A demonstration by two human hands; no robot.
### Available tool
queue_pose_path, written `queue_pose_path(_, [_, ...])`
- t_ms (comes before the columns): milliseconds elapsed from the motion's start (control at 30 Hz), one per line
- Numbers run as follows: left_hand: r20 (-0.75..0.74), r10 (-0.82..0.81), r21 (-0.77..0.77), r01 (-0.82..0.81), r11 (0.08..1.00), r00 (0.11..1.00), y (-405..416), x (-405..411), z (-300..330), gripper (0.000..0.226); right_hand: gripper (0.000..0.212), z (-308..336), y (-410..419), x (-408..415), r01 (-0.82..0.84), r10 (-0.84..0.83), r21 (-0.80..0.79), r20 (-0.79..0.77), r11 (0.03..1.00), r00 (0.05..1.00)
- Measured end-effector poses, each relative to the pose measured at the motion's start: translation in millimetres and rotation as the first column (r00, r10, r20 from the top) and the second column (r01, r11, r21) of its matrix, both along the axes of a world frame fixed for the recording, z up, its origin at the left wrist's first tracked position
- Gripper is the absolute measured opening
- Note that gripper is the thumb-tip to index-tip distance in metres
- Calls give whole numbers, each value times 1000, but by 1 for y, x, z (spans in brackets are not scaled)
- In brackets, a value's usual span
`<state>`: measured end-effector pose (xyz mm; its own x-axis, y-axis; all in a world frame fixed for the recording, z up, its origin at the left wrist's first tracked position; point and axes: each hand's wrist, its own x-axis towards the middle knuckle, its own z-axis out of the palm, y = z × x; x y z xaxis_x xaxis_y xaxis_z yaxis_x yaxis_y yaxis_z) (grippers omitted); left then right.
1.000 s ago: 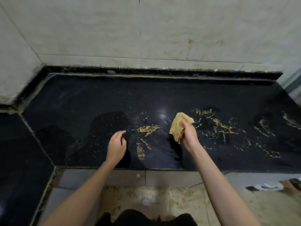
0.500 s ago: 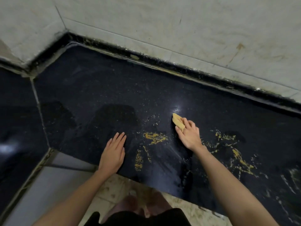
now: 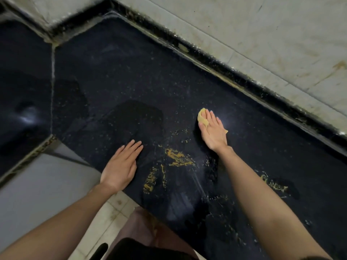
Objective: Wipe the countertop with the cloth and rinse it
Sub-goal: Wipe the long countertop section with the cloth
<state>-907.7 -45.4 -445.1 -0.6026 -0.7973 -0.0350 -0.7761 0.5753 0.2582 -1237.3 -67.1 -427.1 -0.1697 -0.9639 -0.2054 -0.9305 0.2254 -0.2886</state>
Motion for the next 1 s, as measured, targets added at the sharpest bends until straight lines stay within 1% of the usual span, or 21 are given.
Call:
queue_pose_path(67, [-24,-1,-10,1,1000,1000,0,0,1,52,60,1,-20,8,3,-4,5,43,1000,999])
queue_pose_path(133, [-43,7,-19,-8,1000,999,1,0,3,52,69,0,-32,24,-24,24,1,77,1000,997])
queue_pose_path(167, [-45,6,-25,-7,1000,999,1,0,4,52,74,-1,-30,36,-76,77,-12,80,997,994])
queue_pose_path(233, [-33,0,-38,-2,999,999,1,0,3,51,75,-5,-10,61,-255,258,-52,57,966,965])
queue_pose_path(300, [-17,-4,-42,3,999,1000,0,0,1,52,66,-4,16,71,-413,417,-73,71,908,906])
queue_pose_path(367, [-6,-9,-38,9,999,1000,0,1,0,52,62,0,21,59,-512,517,-71,98,856,850])
queue_pose_path(400, [-6,-9,-36,8,999,1000,-1,1,0,52,62,1,15,48,-526,530,-66,90,848,843])
queue_pose_path(433, [-10,-6,-37,6,999,1000,-2,1,-1,53,64,1,7,38,-504,507,-61,69,862,859])
queue_pose_path(500, [-19,5,-46,-6,999,1000,-1,2,-5,53,71,-2,-17,21,-368,370,-61,22,928,929])
queue_pose_path(567, [-19,15,-52,-16,999,1000,-1,3,-9,54,72,-4,-34,21,-257,257,-41,-27,965,966])
queue_pose_path(633, [-2,-3,-37,3,999,1000,-1,3,-9,54,66,-3,-37,32,-230,229,-28,-29,973,973])
queue_pose_path(667, [7,-8,-30,8,1000,1000,-1,3,-7,54,65,-1,-33,40,-263,263,-26,-21,964,965])
queue_pose_path(700, [12,-7,-26,8,1000,1000,-2,3,-5,54,66,-1,-24,48,-344,344,-35,-25,938,939])
queue_pose_path(767, [5,-3,-19,3,1000,1000,-1,3,-2,54,65,-4,3,60,-565,564,-27,-33,825,825])
queue_pose_path(800, [-2,1,-12,-1,1000,1000,-1,3,-1,54,62,-5,15,59,-642,642,-16,-15,767,767])
queue_pose_path(833, [-10,3,-9,-3,1000,1000,-1,3,0,54,59,-4,20,54,-694,694,-12,0,720,720])
queue_pose_path(867, [-19,5,-8,-5,1000,1000,0,2,1,54,59,-2,18,45,-717,717,-12,3,697,697])
queue_pose_path(900, [-28,5,-5,-5,1000,1000,-1,2,2,53,61,-2,11,33,-704,704,-14,-3,710,710])
queue_pose_path(933, [-33,5,-1,-5,1000,999,-1,2,2,53,65,-1,1,20,-655,655,-19,-15,755,756])
queue_pose_path(1000, [-32,12,-3,-12,1000,999,0,1,3,53,71,-4,-25,4,-470,469,-31,-29,882,883])
